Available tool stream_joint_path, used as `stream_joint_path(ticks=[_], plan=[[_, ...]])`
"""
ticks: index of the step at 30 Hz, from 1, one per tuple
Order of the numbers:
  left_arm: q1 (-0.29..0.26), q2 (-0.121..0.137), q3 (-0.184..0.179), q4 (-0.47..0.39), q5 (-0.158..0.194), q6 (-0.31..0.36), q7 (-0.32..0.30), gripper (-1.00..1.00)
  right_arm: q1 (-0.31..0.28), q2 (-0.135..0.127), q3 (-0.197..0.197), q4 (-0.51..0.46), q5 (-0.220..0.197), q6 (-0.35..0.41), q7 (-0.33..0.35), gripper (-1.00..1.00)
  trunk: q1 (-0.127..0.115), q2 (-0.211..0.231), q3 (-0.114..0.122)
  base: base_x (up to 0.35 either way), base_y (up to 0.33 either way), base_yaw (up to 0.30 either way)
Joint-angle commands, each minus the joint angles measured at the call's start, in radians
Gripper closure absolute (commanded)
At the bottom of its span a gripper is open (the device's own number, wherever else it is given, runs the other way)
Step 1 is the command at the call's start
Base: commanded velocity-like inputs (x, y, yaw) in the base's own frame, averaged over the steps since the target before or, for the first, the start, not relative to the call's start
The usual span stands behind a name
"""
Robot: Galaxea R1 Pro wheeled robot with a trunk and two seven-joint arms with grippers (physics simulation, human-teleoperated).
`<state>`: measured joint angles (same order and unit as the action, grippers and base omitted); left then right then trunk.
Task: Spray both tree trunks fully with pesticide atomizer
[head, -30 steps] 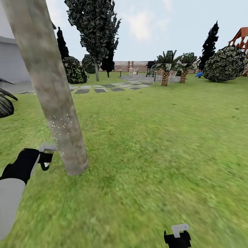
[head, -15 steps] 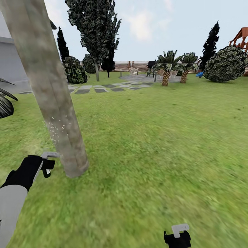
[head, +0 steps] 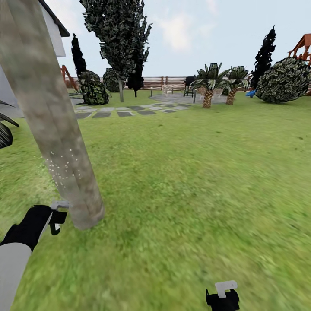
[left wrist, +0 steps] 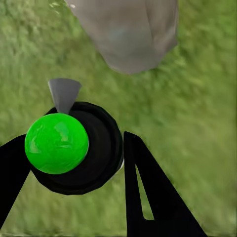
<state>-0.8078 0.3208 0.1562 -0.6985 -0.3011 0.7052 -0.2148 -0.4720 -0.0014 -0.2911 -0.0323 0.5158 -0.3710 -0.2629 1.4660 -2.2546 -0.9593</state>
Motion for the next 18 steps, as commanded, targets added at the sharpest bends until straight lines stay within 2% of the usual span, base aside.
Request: stream_joint_path(ticks=[1,8,14,16,18], plan=[[0.006,0.000,0.003,-0.002,-0.010,0.003,-0.009,1.00,-0.001,0.000,-0.007,0.002,0.011,-0.003,-0.004,-1.00,0.000,0.000,-0.001,0.007,-0.005,0.117],[0.018,-0.007,-0.001,-0.014,-0.008,0.001,-0.009,1.00,-0.001,0.000,-0.007,0.002,0.010,-0.003,-0.004,-1.00,0.000,0.000,-0.001,0.002,-0.010,0.258],[0.043,-0.007,0.002,0.018,-0.010,0.003,-0.004,1.00,-0.001,0.000,-0.008,0.002,0.010,-0.003,-0.004,-1.00,0.000,0.000,-0.001,0.128,-0.244,0.042],[0.048,-0.006,0.004,0.027,-0.010,0.003,0.031,1.00,-0.001,0.000,-0.008,0.002,0.010,-0.003,-0.004,-1.00,0.000,0.000,-0.001,0.153,-0.262,0.001],[0.052,-0.008,0.006,0.061,-0.002,0.000,0.106,1.00,-0.001,0.000,-0.007,0.002,0.010,-0.003,-0.004,-1.00,0.000,0.000,-0.001,0.153,-0.263,0.000]])
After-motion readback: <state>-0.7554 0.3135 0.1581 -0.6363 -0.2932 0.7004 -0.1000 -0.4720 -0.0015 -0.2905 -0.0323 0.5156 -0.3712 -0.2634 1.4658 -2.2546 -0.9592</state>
